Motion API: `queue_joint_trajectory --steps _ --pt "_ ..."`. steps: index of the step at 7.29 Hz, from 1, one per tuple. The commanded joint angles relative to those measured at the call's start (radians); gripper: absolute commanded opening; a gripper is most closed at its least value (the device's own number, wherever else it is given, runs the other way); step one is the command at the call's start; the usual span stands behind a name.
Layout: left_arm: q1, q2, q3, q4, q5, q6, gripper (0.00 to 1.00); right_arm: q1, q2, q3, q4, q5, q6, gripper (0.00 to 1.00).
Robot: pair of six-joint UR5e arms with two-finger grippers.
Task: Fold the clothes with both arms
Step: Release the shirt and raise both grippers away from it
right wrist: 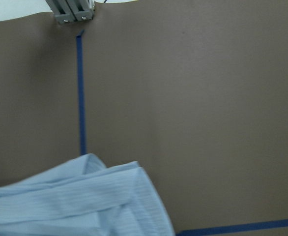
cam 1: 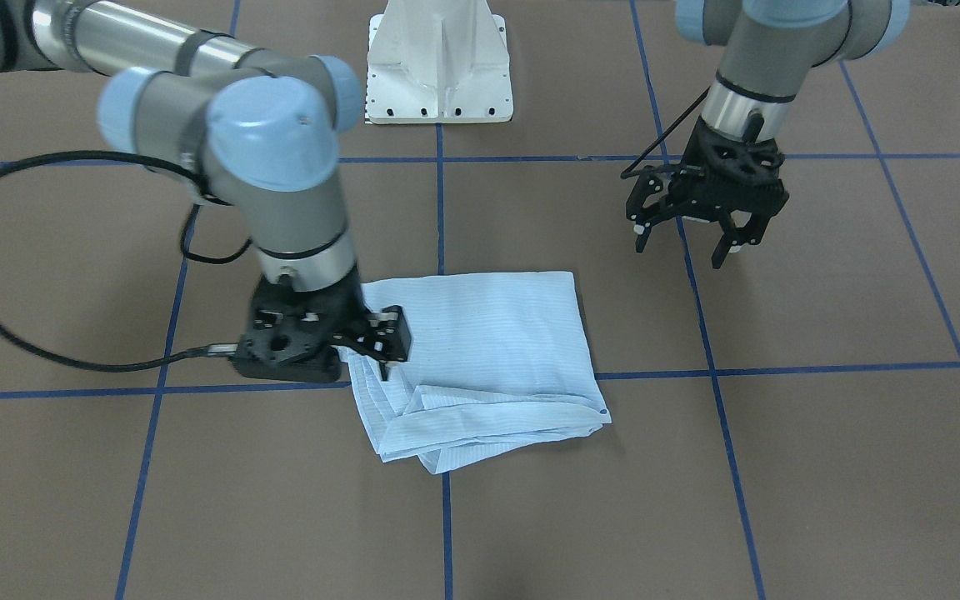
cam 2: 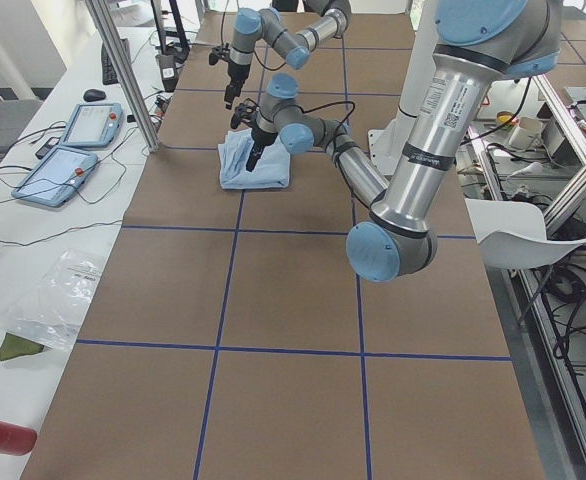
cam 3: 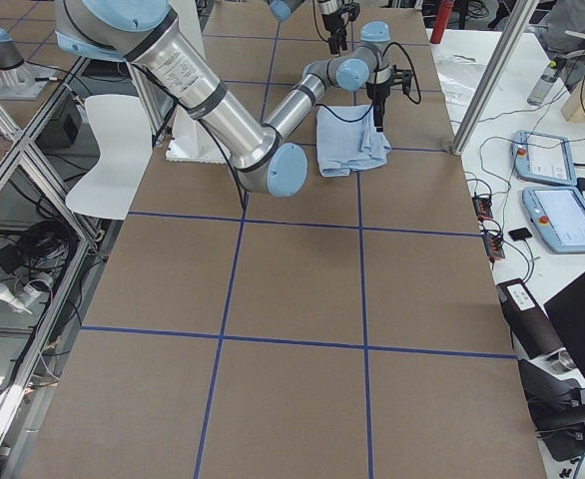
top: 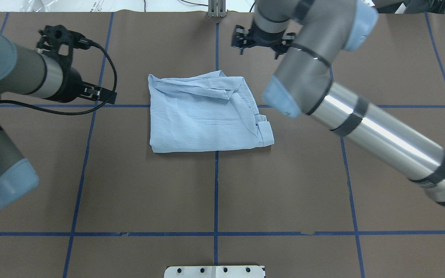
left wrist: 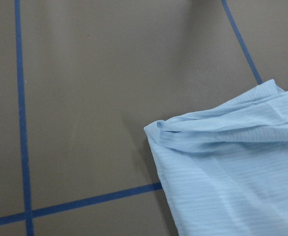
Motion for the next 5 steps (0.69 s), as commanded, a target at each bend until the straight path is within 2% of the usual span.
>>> queue_joint_trajectory --steps 1,2,4,5 --pt "-0.118 0.125 -0.151 0.137 -0.074 0.253 1.0 0.237 -0.265 0.225 -0.135 0.181 -0.464 1.0" --pt "-0.21 0.183 -0.153 0.136 -0.137 0.388 1.0 0.339 -0.37 0.271 -0.172 0.211 -0.664 1.0" --pt "-0.432 0.295 -0.127 0.137 -0.226 0.729 1.0 0.538 -0.575 0.277 -0.177 0.314 -1.063 1.0" --pt "-0.538 0.341 -0.083 0.136 -0.255 0.838 1.0 0.606 -0.657 0.276 -0.177 0.315 -1.168 1.0"
